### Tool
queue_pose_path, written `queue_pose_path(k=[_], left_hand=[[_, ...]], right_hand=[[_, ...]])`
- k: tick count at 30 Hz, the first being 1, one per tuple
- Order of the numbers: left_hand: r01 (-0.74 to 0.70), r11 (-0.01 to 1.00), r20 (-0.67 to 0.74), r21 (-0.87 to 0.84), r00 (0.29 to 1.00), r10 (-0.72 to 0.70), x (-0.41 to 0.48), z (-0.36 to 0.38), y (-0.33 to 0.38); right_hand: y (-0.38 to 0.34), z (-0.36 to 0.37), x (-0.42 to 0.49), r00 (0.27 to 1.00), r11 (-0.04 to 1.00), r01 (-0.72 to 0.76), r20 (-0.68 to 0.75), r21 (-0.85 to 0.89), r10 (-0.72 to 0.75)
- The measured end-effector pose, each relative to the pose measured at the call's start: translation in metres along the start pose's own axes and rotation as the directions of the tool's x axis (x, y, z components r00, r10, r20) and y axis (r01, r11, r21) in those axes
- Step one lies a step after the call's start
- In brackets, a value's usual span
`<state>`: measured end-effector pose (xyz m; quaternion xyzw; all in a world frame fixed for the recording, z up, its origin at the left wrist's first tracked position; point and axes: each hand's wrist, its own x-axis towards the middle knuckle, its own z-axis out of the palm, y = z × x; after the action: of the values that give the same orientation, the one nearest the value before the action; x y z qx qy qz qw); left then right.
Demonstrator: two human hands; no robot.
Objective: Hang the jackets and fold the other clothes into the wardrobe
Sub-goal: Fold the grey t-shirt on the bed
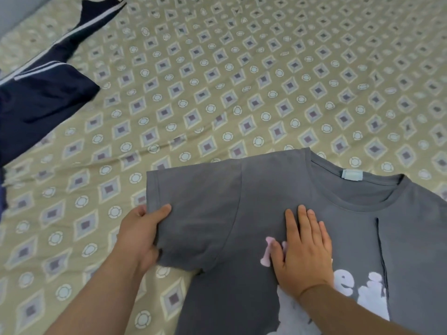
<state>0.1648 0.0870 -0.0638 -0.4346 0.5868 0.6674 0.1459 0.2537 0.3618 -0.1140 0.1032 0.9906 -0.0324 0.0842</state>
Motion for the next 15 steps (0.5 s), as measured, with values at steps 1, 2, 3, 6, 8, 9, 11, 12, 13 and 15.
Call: queue_pose_path(k=[1, 2, 3, 6, 8, 9, 11, 12, 13, 15], left_hand=[[-0.027, 0.998, 0.047, -0.052, 0.998, 0.029, -0.002, 0.005, 0.004], [-0.085, 0.992, 0.087, -0.093, 0.992, 0.094, -0.006, 0.012, 0.011], [-0.173, 0.979, 0.117, -0.113, 0.976, 0.186, -0.012, 0.022, 0.019], [-0.478, 0.878, 0.255, 0.010, 0.850, 0.460, -0.047, 0.069, 0.039], [-0.646, 0.745, 0.474, 0.164, 0.714, 0.515, -0.080, 0.103, 0.028], [-0.689, 0.685, 0.584, 0.237, 0.665, 0.466, -0.095, 0.114, 0.013], [-0.706, 0.601, 0.656, 0.375, 0.660, 0.366, -0.114, 0.114, -0.023], [-0.703, 0.561, 0.617, 0.437, 0.688, 0.382, -0.117, 0.104, -0.039], [-0.704, 0.499, 0.558, 0.506, 0.708, 0.432, -0.118, 0.091, -0.054], [-0.615, 0.406, 0.444, 0.676, 0.780, 0.441, -0.116, 0.061, -0.081]], right_hand=[[0.000, 0.000, 0.000, 1.000, 1.000, 0.002, 0.002, -0.002, -0.002], [0.000, 0.001, 0.000, 1.000, 1.000, 0.004, -0.001, 0.005, -0.004], [0.001, 0.000, -0.001, 1.000, 1.000, 0.004, -0.007, 0.019, -0.004], [0.004, -0.007, -0.003, 1.000, 0.989, 0.015, -0.006, 0.146, -0.015], [0.014, -0.012, -0.006, 0.998, 0.922, 0.050, -0.049, 0.384, -0.034], [0.020, -0.015, -0.008, 0.998, 0.848, 0.056, -0.059, 0.526, -0.029], [0.031, -0.036, -0.009, 0.994, 0.542, -0.099, 0.058, 0.834, 0.092], [0.036, -0.048, -0.006, 0.965, 0.365, -0.239, 0.179, 0.900, 0.191], [0.041, -0.057, -0.002, 0.916, 0.234, -0.358, 0.291, 0.904, 0.276], [0.050, -0.068, 0.009, 0.849, 0.015, -0.478, 0.458, 0.878, 0.263]])
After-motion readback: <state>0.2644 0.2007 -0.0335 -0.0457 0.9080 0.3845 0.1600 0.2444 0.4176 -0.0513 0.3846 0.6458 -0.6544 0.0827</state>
